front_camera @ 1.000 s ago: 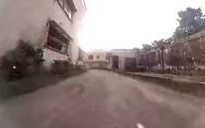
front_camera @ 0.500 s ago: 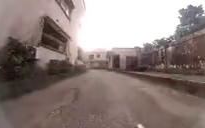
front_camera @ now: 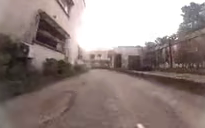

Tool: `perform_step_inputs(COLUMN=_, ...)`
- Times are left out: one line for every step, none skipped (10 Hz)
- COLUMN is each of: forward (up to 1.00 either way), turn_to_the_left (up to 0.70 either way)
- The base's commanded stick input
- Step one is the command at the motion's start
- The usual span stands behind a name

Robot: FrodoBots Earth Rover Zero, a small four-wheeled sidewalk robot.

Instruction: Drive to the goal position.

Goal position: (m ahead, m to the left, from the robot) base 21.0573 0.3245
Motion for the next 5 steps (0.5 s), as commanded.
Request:
perform_step_inputs(forward=1.00, turn_to_the_left=0.00)
perform_step_inputs(forward=1.00, turn_to_the_left=0.00)
perform_step_inputs(forward=1.00, turn_to_the_left=0.00)
perform_step_inputs(forward=1.00, turn_to_the_left=0.00)
perform_step_inputs(forward=1.00, turn_to_the_left=0.00)
